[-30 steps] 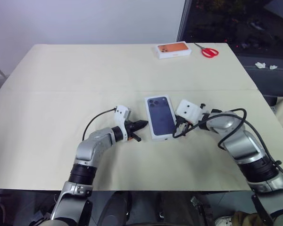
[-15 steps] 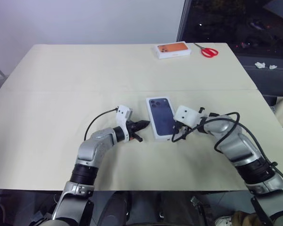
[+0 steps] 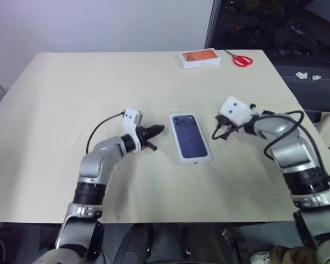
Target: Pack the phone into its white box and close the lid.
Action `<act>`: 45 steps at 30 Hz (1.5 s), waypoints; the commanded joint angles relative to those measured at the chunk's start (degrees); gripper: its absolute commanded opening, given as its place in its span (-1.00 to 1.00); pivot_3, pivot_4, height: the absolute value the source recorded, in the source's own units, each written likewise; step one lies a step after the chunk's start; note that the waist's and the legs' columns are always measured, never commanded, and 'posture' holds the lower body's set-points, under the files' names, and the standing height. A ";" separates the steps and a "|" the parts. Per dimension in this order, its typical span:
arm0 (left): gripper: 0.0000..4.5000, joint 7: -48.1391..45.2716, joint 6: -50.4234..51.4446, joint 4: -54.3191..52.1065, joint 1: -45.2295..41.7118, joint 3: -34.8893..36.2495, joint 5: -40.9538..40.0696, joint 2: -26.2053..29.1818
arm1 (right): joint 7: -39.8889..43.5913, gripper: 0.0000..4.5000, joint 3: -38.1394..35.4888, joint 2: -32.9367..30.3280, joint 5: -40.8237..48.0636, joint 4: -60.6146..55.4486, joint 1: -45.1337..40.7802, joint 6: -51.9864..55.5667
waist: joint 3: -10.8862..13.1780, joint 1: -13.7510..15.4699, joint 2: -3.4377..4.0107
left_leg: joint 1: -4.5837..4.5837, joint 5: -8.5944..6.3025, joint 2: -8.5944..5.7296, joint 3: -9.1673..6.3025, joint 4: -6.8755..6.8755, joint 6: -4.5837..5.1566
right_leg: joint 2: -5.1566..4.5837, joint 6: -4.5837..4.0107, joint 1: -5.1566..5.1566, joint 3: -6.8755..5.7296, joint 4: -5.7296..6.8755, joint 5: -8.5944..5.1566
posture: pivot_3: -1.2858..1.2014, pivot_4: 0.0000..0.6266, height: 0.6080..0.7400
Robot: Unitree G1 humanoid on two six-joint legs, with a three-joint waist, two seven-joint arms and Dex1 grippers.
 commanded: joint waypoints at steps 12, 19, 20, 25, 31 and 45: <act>-1.00 -2.03 -6.12 13.12 -0.41 -13.20 11.98 -0.94 | 1.08 -0.99 6.39 5.17 2.39 -3.52 10.49 1.63 | -0.45 -0.10 -0.07 | 0.16 -0.01 -0.02 0.04 0.01 0.02 | 0.02 0.00 0.12 0.02 0.08 0.00 | 0.03 -0.52 1.00; -1.00 -1.97 -5.75 10.90 1.06 -11.46 10.65 -0.99 | 1.43 -0.99 5.91 4.95 2.96 -5.82 10.44 3.50 | -0.87 -0.88 0.02 | 1.32 -0.35 0.06 -0.09 -0.20 0.55 | 0.05 0.04 1.50 -0.09 -0.43 -0.06 | 0.03 -0.52 1.00; -1.00 -2.26 -5.80 10.48 0.90 -10.81 10.03 -1.02 | 1.72 -0.99 5.75 4.74 3.09 -5.90 10.16 3.36 | -0.87 -0.93 0.02 | 1.32 -0.35 0.06 -0.10 -0.20 0.55 | 0.05 0.04 1.51 -0.09 -0.45 -0.06 | 0.03 -0.52 1.00; -1.00 -3.84 -4.69 7.20 0.19 -5.60 5.93 0.67 | 3.17 -0.99 1.26 6.20 8.54 -7.74 8.08 7.15 | -0.85 -1.11 0.00 | 1.20 -0.35 0.05 -0.10 -0.18 0.55 | 0.03 0.05 1.41 -0.08 -0.45 -0.05 | 0.03 -0.52 1.00; -0.18 -6.92 -2.55 -0.36 1.65 1.86 1.29 10.19 | 6.13 -0.15 -5.47 6.16 18.55 -10.23 4.96 13.18 | -0.70 -1.47 0.04 | 0.18 -0.24 0.07 -0.06 -0.07 0.38 | 0.06 0.04 0.09 0.05 0.04 -0.04 | 0.03 -0.52 1.00; 0.97 -17.65 -0.54 -12.84 20.19 14.73 -7.55 28.85 | 16.76 1.00 -10.69 -3.67 31.22 -14.93 10.96 12.47 | -0.63 -1.12 0.09 | 0.05 -0.26 0.03 -0.04 -0.14 0.41 | -0.13 0.02 -0.02 0.08 -0.05 -0.04 | 0.03 -0.52 1.00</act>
